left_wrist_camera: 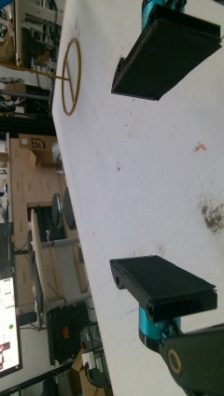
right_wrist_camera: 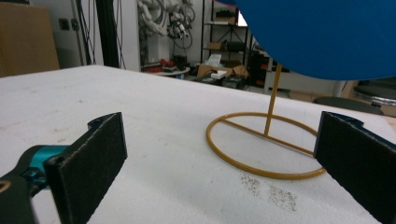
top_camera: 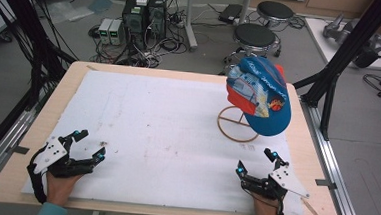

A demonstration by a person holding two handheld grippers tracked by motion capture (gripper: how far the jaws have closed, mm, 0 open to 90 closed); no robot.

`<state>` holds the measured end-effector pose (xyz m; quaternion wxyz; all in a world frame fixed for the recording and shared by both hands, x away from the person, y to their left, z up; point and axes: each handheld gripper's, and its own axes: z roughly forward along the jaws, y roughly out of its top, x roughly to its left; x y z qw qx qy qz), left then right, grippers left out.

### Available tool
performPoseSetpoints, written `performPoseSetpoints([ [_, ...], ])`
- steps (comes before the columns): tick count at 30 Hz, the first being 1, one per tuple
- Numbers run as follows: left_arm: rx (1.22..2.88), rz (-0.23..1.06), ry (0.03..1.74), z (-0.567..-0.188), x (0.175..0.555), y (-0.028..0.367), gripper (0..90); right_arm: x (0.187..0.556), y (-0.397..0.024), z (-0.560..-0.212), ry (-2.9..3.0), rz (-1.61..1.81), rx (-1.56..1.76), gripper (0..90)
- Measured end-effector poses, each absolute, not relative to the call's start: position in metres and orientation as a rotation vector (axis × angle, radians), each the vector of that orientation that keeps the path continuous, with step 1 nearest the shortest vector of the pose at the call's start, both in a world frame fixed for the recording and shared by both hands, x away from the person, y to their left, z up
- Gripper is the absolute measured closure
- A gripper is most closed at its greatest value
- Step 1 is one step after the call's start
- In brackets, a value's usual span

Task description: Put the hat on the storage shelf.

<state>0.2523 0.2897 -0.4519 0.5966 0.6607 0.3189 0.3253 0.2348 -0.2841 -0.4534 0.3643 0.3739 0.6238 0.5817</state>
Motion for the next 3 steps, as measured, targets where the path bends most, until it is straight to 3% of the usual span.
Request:
performPoseSetpoints([
  [3, 1.529, 0.765, 0.733, -0.4521, 0.2512, 0.2901, 14.2, 0.2339, -0.2853, -0.4540, 1.597, 1.512, 0.954, 1.6],
])
